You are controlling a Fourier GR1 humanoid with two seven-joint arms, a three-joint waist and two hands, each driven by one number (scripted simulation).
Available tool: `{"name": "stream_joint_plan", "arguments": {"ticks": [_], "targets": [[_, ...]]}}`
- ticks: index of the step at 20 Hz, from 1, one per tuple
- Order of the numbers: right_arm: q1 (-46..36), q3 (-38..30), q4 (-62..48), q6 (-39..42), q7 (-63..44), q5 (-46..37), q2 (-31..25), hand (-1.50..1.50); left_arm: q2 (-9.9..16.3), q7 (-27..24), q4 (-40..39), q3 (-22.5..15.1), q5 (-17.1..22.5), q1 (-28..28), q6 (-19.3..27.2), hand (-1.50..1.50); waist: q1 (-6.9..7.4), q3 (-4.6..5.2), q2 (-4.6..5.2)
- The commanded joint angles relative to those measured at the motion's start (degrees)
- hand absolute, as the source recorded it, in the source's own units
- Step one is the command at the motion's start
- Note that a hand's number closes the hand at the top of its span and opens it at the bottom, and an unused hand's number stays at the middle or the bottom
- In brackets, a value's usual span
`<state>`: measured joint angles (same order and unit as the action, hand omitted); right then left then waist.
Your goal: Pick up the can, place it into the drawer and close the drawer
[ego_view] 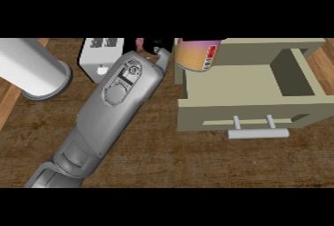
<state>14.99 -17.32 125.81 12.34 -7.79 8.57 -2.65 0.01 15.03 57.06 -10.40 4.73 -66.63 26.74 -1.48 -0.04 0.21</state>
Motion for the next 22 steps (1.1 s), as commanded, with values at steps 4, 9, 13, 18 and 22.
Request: {"name": "stream_joint_plan", "arguments": {"ticks": [4, 9, 13, 18, 22], "targets": [[-2.74, -0.9, -2.07, 0.01, -1.3, 0.26, -1.38, -1.5, -0.01, -1.46, -10.21, -5.64, 7.02, -9.39, 6.17, 1.5, -0.64, -0.01, 0.07], [-1.33, 0.11, -2.51, -0.1, 1.88, -2.23, 0.4, -1.5, -0.01, -2.07, -18.53, -5.65, 9.01, -16.37, 5.05, 1.5, -1.05, -0.05, 0.2], [-1.98, 2.28, -2.81, -0.19, 1.93, -3.35, 1.51, -1.5, -0.01, -4.8, -24.79, -5.98, 12.02, -19.28, 4.43, 1.5, -1.59, -0.07, 0.5], [-0.18, 4.44, -1.43, 0.0, 2.96, -4.74, 2.58, -1.5, -0.01, -6.86, -27.37, -11.7, 16.69, -18.71, 6.88, 1.5, -2.9, -0.1, 0.6], [-4.87, 3.04, -4.15, -0.54, 1.68, -4.81, 0.64, -1.5, -0.01, -7.27, -29.87, -13.53, 18.76, -20.81, 7.69, 1.5, -2.82, -0.11, 0.73]]}}
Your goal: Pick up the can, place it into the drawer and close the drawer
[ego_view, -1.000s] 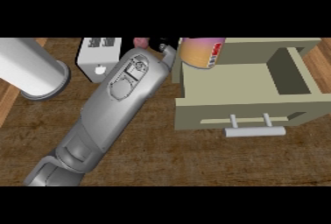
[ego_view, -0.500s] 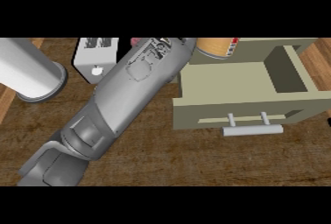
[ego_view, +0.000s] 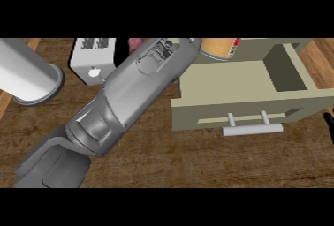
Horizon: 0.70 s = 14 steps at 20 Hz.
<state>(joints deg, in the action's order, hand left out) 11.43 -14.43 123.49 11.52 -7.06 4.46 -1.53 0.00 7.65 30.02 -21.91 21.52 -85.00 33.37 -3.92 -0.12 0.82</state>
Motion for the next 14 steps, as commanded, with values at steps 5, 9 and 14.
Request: {"name": "stream_joint_plan", "arguments": {"ticks": [5, 9, 14], "targets": [[-2.64, -0.2, -0.23, -0.94, -1.73, 0.29, -0.42, -1.5, 0.0, -5.23, -4.48, -4.98, 4.12, 0.15, 2.56, 1.5, -1.16, -0.02, 0.34], [-3.17, -2.44, -3.08, 0.01, 0.28, 1.9, -1.85, -1.5, 0.0, -6.19, -3.84, -8.68, 5.79, 1.95, 4.56, 1.5, -1.6, -0.05, 0.3], [-4.72, 0.12, -1.73, -1.27, -1.57, -0.09, -0.93, -1.5, 0.0, -7.91, -6.8, -11.48, 6.06, 2.93, 4.44, 1.5, -2.34, -0.05, 0.63]]}}
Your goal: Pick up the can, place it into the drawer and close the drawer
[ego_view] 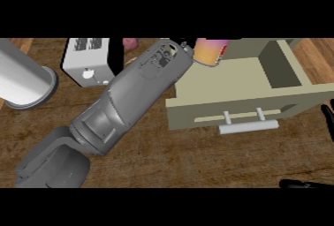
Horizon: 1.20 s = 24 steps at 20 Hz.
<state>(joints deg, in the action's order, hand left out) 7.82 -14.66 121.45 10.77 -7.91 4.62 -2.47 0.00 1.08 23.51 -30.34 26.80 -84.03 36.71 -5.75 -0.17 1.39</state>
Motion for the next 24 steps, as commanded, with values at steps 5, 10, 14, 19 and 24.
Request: {"name": "stream_joint_plan", "arguments": {"ticks": [5, 10, 14, 19, 24], "targets": [[-0.71, 0.8, -0.5, 0.47, 0.79, 0.33, 0.26, -1.5, 0.0, -2.38, -1.6, -4.61, 1.8, 1.94, 1.62, 1.5, -1.75, -0.05, 0.41], [-1.22, 0.6, 1.72, 0.94, -1.05, 0.93, -1.01, -1.5, 0.0, -3.13, -2.98, -5.26, 2.86, 1.67, 5.27, -1.5, -2.37, -0.01, 0.53], [-1.53, 1.01, 1.92, 0.31, -1.82, 0.43, -0.67, -1.5, 0.0, -2.99, -2.72, -5.6, 4.28, 1.14, 6.91, -1.5, -1.43, 0.02, 0.27], [-2.62, 1.8, 1.92, -0.19, -1.18, -0.52, -0.26, -1.5, 0.0, -3.23, -2.58, -7.22, 5.83, 2.37, 8.95, -1.5, -2.44, -0.01, 0.66], [-1.2, 0.71, 4.81, 0.56, 1.28, -6.06, -3.66, -1.5, 0.0, -7.04, -0.55, -5.91, 8.82, 6.21, 8.65, -1.5, -1.6, 0.09, 0.35]]}}
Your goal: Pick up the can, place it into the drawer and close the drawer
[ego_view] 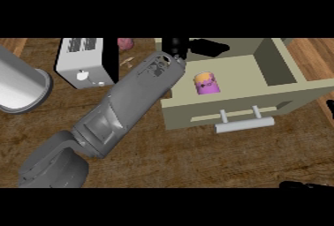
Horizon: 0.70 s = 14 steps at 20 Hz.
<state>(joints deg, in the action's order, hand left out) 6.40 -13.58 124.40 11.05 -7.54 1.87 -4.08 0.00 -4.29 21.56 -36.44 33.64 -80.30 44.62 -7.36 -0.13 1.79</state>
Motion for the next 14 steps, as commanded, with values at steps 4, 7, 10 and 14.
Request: {"name": "stream_joint_plan", "arguments": {"ticks": [4, 7, 10, 14], "targets": [[-2.73, -0.04, 3.86, 0.98, 1.41, -7.78, -5.84, -1.5, 0.0, -0.14, 0.47, 0.82, 3.45, -1.12, 1.11, -1.5, 0.32, 0.08, -0.05], [-1.15, 2.03, 4.86, 1.87, 3.75, -11.48, -6.32, -1.5, 0.0, -1.4, 0.82, 1.34, 4.95, -0.75, 0.39, -1.5, 0.79, 0.06, -0.24], [-4.07, 5.96, 2.98, -0.26, 4.89, -18.41, -5.58, -1.5, 0.0, -3.51, 3.93, 1.09, 6.57, 0.67, 2.07, -1.5, 2.27, 0.07, -0.36], [-4.18, 6.92, 1.6, -1.27, 7.42, -25.89, -7.75, -1.5, 0.0, -5.73, 3.89, 2.58, 7.98, 0.3, 1.53, -1.5, 3.21, 0.08, -0.54]]}}
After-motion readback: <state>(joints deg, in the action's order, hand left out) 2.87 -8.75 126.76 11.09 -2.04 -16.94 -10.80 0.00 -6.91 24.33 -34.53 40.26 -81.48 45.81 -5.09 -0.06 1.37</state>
